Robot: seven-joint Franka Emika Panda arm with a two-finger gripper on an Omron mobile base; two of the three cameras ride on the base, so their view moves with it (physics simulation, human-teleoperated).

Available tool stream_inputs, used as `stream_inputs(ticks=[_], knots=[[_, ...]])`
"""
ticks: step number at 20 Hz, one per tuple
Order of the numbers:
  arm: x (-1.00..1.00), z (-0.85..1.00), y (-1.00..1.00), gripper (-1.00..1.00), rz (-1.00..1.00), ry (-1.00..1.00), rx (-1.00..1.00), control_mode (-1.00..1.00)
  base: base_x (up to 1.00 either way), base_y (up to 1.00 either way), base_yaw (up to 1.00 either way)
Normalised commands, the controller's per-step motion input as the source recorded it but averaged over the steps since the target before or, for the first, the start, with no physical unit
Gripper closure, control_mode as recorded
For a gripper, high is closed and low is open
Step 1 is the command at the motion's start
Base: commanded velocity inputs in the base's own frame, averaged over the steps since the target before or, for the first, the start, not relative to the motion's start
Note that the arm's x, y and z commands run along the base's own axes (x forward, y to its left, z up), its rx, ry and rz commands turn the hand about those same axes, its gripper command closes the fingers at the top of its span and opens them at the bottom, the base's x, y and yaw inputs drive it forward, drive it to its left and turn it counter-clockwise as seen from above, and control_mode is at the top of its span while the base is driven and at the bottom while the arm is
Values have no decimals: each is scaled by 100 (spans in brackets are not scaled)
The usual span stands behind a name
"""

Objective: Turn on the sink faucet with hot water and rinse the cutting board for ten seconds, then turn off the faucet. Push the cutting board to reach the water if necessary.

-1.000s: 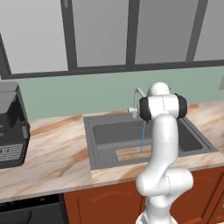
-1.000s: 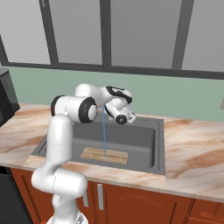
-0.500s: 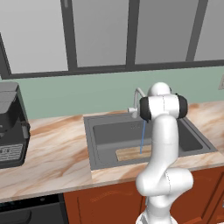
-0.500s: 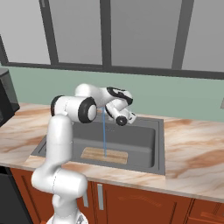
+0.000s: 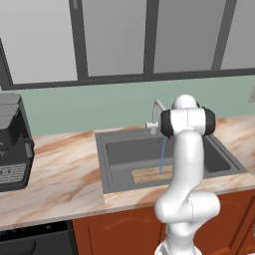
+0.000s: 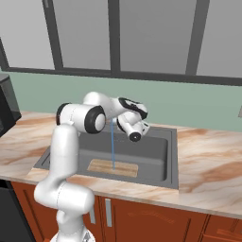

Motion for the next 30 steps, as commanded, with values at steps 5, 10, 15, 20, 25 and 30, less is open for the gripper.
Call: stream_inputs(ticks=[5, 10, 15, 20, 25, 30], knots=[[-7, -1, -11, 100, 0, 0, 0, -100, 0, 0, 0], [-2, 0, 0, 100, 0, 1, 0, -100, 0, 0, 0], [-36, 0, -31, 100, -3, 8, 0, -100, 0, 0, 0], [-90, -4, -85, 100, 0, 9, 0, -100, 0, 0, 0], [-98, -21, -99, 100, 0, 6, 1, -100, 0, 0, 0], [-97, -29, -92, 100, 0, 6, 1, -100, 0, 0, 0]])
